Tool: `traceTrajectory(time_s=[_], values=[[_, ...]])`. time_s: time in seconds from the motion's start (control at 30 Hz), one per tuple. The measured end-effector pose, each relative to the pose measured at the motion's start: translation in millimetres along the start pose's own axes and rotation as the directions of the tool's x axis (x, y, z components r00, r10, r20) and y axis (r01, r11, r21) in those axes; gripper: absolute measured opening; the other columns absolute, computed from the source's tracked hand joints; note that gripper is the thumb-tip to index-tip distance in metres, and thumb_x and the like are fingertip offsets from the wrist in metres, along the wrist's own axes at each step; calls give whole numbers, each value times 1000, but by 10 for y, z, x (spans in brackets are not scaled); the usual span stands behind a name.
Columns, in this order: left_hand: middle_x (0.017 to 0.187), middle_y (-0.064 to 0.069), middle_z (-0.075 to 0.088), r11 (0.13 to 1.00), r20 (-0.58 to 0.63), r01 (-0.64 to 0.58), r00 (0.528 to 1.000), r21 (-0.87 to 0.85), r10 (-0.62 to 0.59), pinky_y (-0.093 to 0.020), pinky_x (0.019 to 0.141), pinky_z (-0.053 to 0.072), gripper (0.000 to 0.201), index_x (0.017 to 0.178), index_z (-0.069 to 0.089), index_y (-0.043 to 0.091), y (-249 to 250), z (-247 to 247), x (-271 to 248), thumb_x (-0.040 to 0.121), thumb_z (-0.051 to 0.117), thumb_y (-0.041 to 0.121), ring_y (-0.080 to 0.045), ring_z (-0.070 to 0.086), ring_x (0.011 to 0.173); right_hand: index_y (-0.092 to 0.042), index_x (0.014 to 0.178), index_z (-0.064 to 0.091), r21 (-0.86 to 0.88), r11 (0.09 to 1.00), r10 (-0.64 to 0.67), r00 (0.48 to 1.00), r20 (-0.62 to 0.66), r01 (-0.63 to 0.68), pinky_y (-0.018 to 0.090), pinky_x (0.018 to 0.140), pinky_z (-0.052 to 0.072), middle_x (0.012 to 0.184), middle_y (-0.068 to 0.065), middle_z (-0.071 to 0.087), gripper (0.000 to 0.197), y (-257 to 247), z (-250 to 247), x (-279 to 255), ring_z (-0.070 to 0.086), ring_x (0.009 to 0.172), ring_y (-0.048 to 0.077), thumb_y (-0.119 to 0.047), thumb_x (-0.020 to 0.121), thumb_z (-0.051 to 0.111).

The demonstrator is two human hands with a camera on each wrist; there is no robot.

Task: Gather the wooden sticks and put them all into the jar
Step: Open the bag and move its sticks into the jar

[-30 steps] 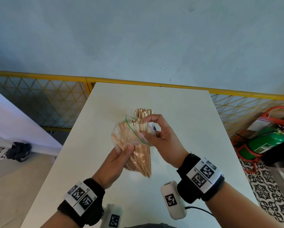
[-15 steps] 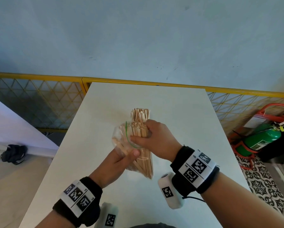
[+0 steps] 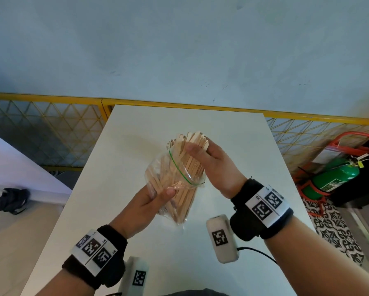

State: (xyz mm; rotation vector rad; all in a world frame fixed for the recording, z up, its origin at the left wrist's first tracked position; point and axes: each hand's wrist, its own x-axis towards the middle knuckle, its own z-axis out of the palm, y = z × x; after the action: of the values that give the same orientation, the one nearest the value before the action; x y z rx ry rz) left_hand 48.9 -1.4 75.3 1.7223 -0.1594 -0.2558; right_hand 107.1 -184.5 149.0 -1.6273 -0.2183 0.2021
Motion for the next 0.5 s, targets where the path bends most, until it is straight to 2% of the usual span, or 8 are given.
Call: traceTrajectory(time_s=[0.07,0.1,0.13,0.2,0.33,0.43,0.5], values=[[100,-11,74,1000,8,-11,1000,-26,11,-45,89,52,47,93,72,13,33,36,23,87,53,55,-22,68,97,0,110,56,33,999,-2,1000,-7,2,23,81,50,99,6,64,26,-3,33,-10,62,91,12,-22,96,53],[98,-6,75,998,15,-20,1000,-56,21,-34,86,53,37,94,74,17,71,59,35,93,53,48,-16,70,96,2,111,53,88,996,1,1000,-18,1,25,80,51,97,7,62,30,-8,55,-17,62,89,13,-22,93,56],[99,0,76,996,38,-28,999,-84,32,-25,85,52,28,97,74,22,117,83,44,97,51,38,-10,69,97,3,112,52,146,989,1,1000,-21,3,26,79,51,96,7,61,35,-23,76,-22,61,88,14,-23,89,60],[104,5,75,992,76,-27,996,-124,37,-17,83,51,27,109,69,21,154,114,59,95,46,25,-7,69,101,4,112,54,184,983,4,1000,0,-4,28,77,52,93,9,60,40,-39,93,-5,61,85,17,-21,84,67],[100,-2,76,995,56,-8,998,-104,14,-20,79,53,28,105,70,19,98,109,40,95,47,31,-12,71,94,6,100,66,160,984,77,997,-5,-75,36,79,54,91,15,67,23,-15,86,46,65,83,24,-10,84,68],[108,-10,73,996,38,21,999,-91,-17,-33,88,55,30,112,69,21,6,74,33,96,49,36,-23,69,103,1,94,65,72,997,43,995,-85,-37,30,75,54,85,8,66,14,72,70,62,64,79,17,-12,90,61],[114,-8,72,994,52,31,998,-102,-26,-40,95,53,33,120,66,22,-20,65,30,95,49,35,-26,66,109,2,91,65,86,996,32,988,-148,-20,25,71,53,80,2,67,19,120,77,58,64,75,13,-13,94,54]])
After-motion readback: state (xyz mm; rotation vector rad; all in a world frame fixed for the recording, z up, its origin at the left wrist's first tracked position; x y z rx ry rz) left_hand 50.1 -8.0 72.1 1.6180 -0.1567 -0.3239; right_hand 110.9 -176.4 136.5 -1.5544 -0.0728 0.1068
